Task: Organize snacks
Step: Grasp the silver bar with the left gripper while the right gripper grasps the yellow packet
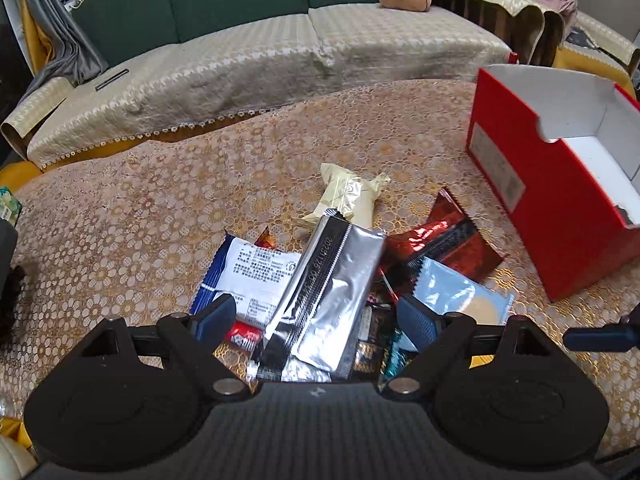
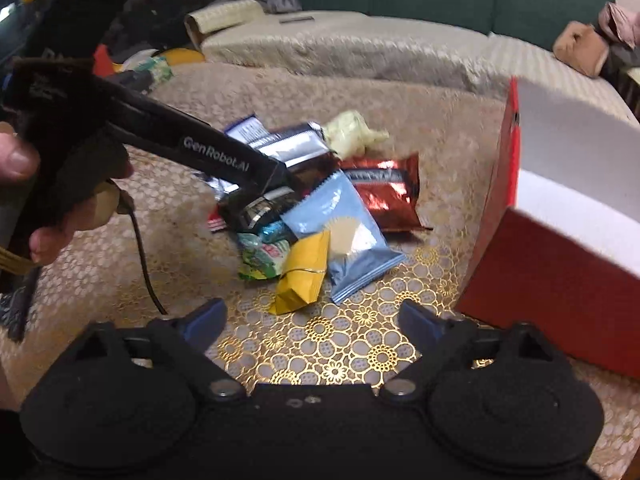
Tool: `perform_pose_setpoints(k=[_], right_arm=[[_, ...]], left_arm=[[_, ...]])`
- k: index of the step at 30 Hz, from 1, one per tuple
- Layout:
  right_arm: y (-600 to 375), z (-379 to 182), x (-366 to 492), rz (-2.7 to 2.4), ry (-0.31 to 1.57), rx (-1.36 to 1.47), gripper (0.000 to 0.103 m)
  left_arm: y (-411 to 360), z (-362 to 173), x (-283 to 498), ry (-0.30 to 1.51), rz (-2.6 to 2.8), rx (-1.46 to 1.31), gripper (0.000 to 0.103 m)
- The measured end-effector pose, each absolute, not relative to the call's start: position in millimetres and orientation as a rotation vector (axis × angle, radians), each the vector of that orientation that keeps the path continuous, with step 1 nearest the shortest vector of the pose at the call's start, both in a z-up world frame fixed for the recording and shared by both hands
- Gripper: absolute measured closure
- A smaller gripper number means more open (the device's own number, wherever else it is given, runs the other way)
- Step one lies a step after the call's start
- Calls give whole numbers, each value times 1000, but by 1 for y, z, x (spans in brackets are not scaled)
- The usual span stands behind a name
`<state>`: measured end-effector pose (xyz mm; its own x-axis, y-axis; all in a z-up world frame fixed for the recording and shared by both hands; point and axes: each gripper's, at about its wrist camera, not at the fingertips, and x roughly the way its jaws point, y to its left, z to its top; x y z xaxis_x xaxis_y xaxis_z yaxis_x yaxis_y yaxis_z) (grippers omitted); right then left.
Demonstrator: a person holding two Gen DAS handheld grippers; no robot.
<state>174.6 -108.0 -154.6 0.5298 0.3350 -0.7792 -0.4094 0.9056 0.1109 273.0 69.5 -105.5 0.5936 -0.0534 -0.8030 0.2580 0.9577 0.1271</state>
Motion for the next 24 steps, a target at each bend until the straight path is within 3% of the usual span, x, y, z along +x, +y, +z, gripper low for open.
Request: perform_pose_setpoints(k=[4, 13, 20, 24], right_arm=[[-102, -164, 187, 440, 960, -48, 22], [-97, -168, 203, 427, 983, 76, 49], [-95, -173, 208, 443, 991, 114, 72], [-92, -172, 204, 451, 973, 94, 80]], left_arm=[[67, -109, 281, 931, -199, 228, 15], [63, -119, 293, 951, -204, 232, 27], [63, -118, 294, 934, -195, 226, 55], [65, -118, 290, 919, -193, 207, 60]])
